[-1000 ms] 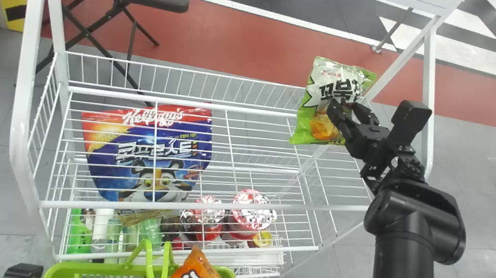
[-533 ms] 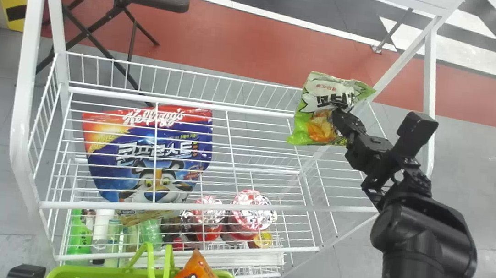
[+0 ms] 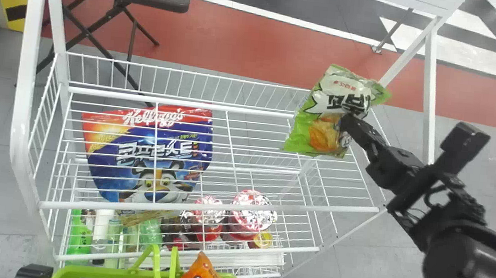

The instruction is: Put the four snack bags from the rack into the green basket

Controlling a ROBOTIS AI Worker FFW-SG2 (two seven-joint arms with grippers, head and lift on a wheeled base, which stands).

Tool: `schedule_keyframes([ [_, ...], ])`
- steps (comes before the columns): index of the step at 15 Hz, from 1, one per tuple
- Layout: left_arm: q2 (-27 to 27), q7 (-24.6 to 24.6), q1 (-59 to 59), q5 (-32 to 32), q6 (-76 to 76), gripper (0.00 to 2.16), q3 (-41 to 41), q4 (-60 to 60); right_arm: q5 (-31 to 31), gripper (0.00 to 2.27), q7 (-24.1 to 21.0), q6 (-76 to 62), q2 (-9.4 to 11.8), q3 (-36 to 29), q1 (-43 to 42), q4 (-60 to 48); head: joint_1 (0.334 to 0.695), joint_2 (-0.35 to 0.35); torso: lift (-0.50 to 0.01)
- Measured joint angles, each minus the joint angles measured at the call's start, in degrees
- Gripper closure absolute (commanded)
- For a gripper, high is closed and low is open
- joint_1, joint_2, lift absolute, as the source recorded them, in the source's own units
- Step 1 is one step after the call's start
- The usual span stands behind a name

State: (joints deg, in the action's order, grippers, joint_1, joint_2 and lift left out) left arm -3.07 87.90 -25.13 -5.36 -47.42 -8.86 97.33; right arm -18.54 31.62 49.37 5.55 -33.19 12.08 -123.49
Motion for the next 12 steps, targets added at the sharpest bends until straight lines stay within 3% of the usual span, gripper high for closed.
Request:
schedule_keyframes([
  [4, 0.00, -0.02, 0.01, -0.07, 0.00, 2.13, 0.07, -0.04, -8.71, 2.22, 2.91, 34.13, -2.68, -8.23, 4.23, -18.32, 0.695, -0.350, -0.006],
  [7, 0.00, -0.01, 0.04, -0.09, 0.00, 2.13, 0.07, -0.08, -11.16, 2.21, 4.11, 39.07, -4.72, -13.35, 4.97, -26.63, 0.695, -0.350, -0.006],
  [12, 0.00, 0.04, 0.08, -0.21, 0.17, 2.13, 0.12, -0.11, -12.83, 2.21, 4.45, 39.36, -4.82, -13.36, 11.64, -26.47, 0.695, -0.350, -0.006],
])
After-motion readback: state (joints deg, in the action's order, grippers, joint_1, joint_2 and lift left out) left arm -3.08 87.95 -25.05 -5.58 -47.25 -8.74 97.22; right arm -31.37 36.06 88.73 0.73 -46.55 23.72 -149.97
